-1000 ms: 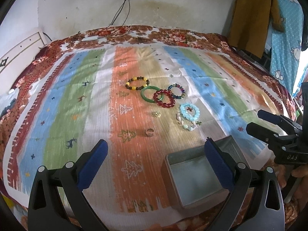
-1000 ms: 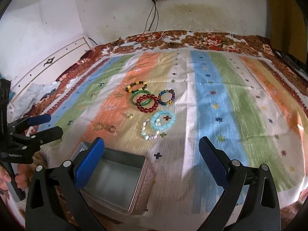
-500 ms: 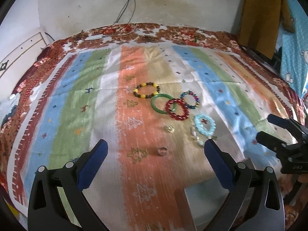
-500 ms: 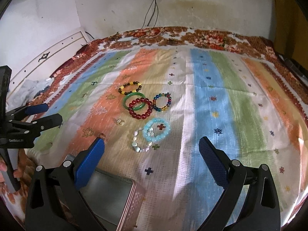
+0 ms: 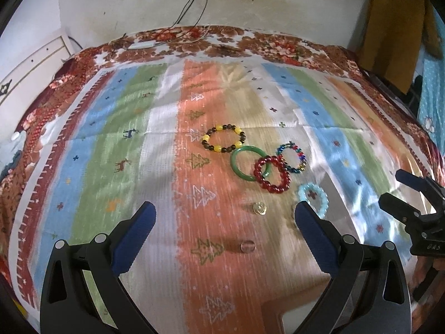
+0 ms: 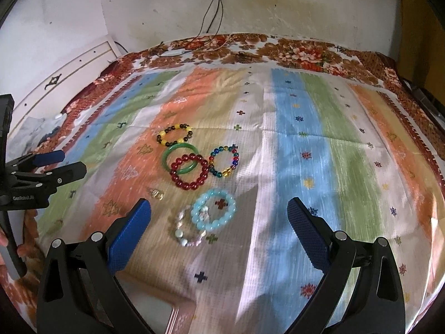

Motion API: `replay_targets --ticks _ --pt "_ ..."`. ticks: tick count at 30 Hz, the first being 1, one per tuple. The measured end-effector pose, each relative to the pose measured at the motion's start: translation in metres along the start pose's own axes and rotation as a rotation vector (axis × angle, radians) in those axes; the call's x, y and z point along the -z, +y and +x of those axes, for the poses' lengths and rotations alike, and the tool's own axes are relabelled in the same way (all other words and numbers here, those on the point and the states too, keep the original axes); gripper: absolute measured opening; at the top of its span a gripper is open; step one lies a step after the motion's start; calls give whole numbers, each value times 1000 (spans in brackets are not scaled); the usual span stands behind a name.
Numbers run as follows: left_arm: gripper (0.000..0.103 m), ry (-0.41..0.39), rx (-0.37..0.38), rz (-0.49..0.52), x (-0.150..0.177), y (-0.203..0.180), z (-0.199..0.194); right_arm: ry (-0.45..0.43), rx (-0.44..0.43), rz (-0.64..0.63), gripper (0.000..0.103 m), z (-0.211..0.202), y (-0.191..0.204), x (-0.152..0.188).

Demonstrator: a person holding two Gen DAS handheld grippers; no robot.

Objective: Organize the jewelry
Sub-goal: 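Move the left tool toward the green jade bangle while the right tool approaches the multicolour beaded bracelet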

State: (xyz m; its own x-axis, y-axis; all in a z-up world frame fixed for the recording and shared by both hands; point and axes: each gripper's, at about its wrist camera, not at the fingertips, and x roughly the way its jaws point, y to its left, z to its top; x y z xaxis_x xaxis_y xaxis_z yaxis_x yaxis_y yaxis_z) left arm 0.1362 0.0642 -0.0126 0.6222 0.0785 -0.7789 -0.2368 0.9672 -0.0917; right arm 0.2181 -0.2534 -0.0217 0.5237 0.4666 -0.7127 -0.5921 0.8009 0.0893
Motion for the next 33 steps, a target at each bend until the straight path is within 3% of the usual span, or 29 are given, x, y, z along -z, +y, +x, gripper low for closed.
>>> replay_targets --ticks 12,25,29,33 --pt "97 80 -26 21 -25 -6 44 53 7 -3 99 34 -4 -23" --pt "97 199 -32 -21 -47 1 113 136 35 -3 99 92 -16 -46" --pt "94 264 15 -93 -49 10 135 168 34 29 99 110 -24 -51" --pt "94 268 -5 -77 -50 10 143 184 25 36 99 121 -25 -56"
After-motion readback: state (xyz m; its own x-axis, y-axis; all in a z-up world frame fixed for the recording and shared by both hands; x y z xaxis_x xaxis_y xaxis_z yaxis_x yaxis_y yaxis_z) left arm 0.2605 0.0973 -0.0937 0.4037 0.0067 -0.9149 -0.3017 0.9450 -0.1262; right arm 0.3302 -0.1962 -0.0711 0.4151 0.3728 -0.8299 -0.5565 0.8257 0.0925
